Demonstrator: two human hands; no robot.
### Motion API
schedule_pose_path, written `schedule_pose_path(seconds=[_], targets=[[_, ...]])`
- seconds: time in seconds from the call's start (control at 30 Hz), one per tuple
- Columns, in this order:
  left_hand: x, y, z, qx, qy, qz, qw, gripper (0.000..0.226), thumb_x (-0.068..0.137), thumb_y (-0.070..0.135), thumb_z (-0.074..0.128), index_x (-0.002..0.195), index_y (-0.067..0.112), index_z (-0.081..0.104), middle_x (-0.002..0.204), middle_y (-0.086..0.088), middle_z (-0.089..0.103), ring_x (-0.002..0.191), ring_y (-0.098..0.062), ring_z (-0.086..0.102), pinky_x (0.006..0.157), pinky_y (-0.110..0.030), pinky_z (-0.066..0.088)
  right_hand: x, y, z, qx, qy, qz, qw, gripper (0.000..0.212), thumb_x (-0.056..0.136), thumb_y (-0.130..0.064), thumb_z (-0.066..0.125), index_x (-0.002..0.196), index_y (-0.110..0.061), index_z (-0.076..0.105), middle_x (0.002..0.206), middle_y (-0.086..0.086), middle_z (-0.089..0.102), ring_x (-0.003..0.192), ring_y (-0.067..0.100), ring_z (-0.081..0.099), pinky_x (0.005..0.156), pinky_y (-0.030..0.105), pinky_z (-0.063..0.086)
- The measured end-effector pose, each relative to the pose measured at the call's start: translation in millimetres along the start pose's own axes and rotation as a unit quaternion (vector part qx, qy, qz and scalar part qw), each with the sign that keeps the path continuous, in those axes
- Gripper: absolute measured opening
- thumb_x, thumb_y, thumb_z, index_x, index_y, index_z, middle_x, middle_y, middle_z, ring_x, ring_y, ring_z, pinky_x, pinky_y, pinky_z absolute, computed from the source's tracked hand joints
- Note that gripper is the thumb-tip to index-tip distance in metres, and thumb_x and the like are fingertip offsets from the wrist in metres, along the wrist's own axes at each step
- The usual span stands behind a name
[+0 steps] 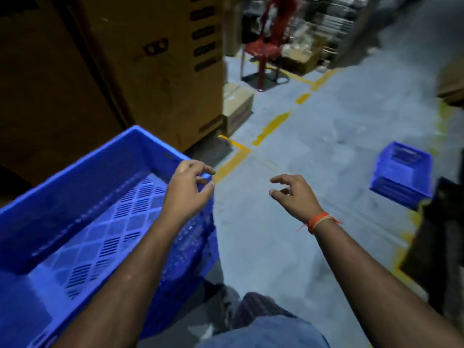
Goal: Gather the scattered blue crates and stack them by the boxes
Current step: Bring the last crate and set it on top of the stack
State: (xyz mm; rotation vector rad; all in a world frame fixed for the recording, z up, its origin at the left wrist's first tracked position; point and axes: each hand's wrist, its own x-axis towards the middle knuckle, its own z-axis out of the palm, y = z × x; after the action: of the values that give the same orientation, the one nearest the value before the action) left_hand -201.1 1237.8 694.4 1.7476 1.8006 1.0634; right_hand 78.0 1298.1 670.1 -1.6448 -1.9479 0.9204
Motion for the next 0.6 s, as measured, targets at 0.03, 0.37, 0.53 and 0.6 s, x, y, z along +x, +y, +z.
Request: schedule_pose_path(seconds=[0.03, 0.37, 0.53, 0.6], targets=[[3.8, 9.2, 19.0, -0.015, -0.029, 0.019, 0.999, 0.021, 0.082, 0.021, 0.066, 0.102, 0.025, 0.070, 0.115, 0.005, 0.053, 0.077, -0.003, 0.067, 0.072, -0.009, 0.046, -10.7, 19.0, -9.9, 0.000, 0.016, 0.020, 1.000, 0.031, 0.084, -0.030, 0.071, 0.115, -0.026, 0.068, 0.119, 0.003, 0.051, 0.074, 0.003, 0.066, 0.088, 0.024, 0.046], [83.7, 81.8, 193.0, -0.003, -0.270, 0.133, 0.954, 0.016, 0.086, 0.028, 0.066, 0.100, 0.036, 0.067, 0.118, 0.012, 0.051, 0.082, -0.001, 0.068, 0.070, -0.028, 0.055, -54.0, 176.5, -94.2, 0.051, 0.127, 0.196, 0.971, 0.026, 0.083, -0.023, 0.071, 0.108, -0.026, 0.070, 0.112, -0.002, 0.054, 0.097, 0.014, 0.062, 0.089, 0.030, 0.050], [148.4, 131.3, 299.1, 0.021, -0.343, 0.138, 0.929, 0.016, 0.088, 0.027, 0.066, 0.102, 0.036, 0.067, 0.119, 0.013, 0.052, 0.085, 0.003, 0.066, 0.077, -0.027, 0.055, -39.6, 253.2, -151.1, 0.053, 0.138, 0.264, 0.953, 0.026, 0.083, -0.023, 0.070, 0.109, -0.026, 0.070, 0.113, -0.001, 0.053, 0.100, 0.014, 0.059, 0.083, 0.022, 0.042], [171.0, 151.4, 336.4, 0.017, -0.356, 0.144, 0.923, 0.016, 0.089, 0.028, 0.065, 0.103, 0.036, 0.067, 0.119, 0.012, 0.053, 0.085, 0.004, 0.066, 0.076, -0.022, 0.052, -27.4, 281.1, -178.3, 0.052, 0.144, 0.272, 0.950, 0.025, 0.083, -0.022, 0.070, 0.108, -0.025, 0.070, 0.112, -0.001, 0.055, 0.101, 0.013, 0.059, 0.083, 0.023, 0.043]])
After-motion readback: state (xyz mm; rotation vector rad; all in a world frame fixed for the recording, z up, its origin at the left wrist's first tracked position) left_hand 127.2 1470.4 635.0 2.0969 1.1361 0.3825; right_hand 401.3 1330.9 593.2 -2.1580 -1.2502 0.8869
